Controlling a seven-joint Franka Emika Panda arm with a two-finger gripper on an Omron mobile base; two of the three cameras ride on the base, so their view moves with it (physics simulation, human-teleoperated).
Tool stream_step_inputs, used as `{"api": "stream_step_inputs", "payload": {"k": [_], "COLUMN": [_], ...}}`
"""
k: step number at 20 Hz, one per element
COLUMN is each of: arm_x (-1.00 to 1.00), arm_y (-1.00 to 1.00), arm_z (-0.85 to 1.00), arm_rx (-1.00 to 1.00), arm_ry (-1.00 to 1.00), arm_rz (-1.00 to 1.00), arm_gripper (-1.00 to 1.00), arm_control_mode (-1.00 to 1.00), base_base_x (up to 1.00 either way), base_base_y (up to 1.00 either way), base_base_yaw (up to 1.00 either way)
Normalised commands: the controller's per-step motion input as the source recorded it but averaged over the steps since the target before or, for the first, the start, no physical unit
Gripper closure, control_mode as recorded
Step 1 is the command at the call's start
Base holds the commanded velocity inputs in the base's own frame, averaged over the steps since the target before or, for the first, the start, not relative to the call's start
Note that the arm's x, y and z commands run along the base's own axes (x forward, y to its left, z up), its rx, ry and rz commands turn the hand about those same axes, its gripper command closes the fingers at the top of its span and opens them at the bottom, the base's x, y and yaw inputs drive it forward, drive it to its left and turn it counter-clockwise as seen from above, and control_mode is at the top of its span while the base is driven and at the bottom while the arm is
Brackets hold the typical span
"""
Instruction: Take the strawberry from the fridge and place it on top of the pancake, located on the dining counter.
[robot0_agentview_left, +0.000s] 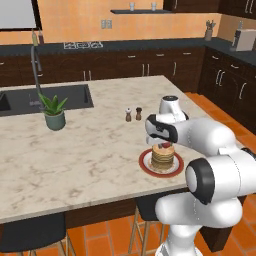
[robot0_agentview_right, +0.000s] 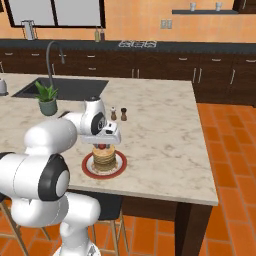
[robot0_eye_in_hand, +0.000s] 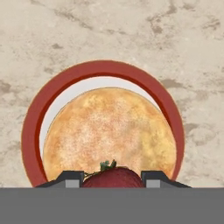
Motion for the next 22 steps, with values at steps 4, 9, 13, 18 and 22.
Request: {"api": "stream_step_inputs", "payload": {"k": [4, 9, 13, 18, 22], "arm_x": [0.0, 0.0, 0.0, 0.0, 0.08], "arm_y": [0.0, 0.0, 0.0, 0.0, 0.0], "arm_z": [-0.17, -0.13, -0.09, 0.0, 0.0], "arm_rx": [0.0, 0.0, 0.0, 0.0, 0.0], "arm_ry": [0.0, 0.0, 0.0, 0.0, 0.0], "arm_rz": [0.0, 0.0, 0.0, 0.0, 0.0], "arm_gripper": [1.0, 1.0, 1.0, 1.0, 1.0], "arm_control_mode": [-1.0, -1.0, -1.0, -1.0, -1.0], "base_base_x": [0.0, 0.0, 0.0, 0.0, 0.0], "base_base_y": [0.0, 0.0, 0.0, 0.0, 0.0], "base_base_yaw": [0.0, 0.0, 0.0, 0.0, 0.0]}}
